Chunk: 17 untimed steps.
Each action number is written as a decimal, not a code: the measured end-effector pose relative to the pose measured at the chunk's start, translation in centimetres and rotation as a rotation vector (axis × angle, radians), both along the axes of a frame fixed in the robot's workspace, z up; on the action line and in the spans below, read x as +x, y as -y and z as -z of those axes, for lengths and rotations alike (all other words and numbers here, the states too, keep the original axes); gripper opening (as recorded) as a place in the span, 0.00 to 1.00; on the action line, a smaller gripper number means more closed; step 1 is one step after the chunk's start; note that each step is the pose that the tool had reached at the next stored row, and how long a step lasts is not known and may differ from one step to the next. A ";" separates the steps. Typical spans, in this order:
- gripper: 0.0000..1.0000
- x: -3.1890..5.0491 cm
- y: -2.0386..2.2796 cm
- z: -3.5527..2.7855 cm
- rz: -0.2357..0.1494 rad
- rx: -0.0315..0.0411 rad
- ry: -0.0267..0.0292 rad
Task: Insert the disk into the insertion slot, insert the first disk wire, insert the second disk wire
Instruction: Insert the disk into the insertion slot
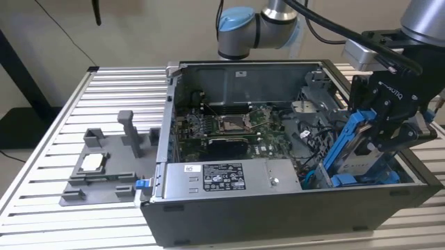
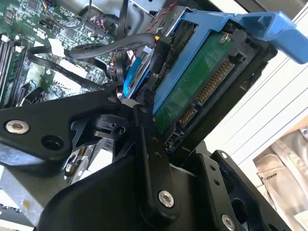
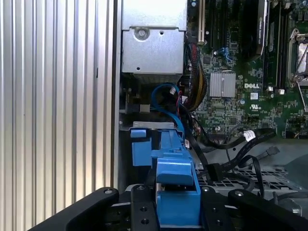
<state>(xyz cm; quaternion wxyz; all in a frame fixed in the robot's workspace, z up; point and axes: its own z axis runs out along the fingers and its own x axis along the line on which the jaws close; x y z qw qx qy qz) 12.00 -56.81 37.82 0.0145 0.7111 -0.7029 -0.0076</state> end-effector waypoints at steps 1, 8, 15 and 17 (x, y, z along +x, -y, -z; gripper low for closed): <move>0.34 0.00 0.00 0.01 0.000 0.0003 0.0000; 0.41 0.00 -0.01 0.02 0.000 0.0012 0.0005; 0.47 0.00 -0.30 0.06 0.001 0.0074 0.0091; 0.40 0.00 -0.42 0.08 0.001 0.0096 0.0122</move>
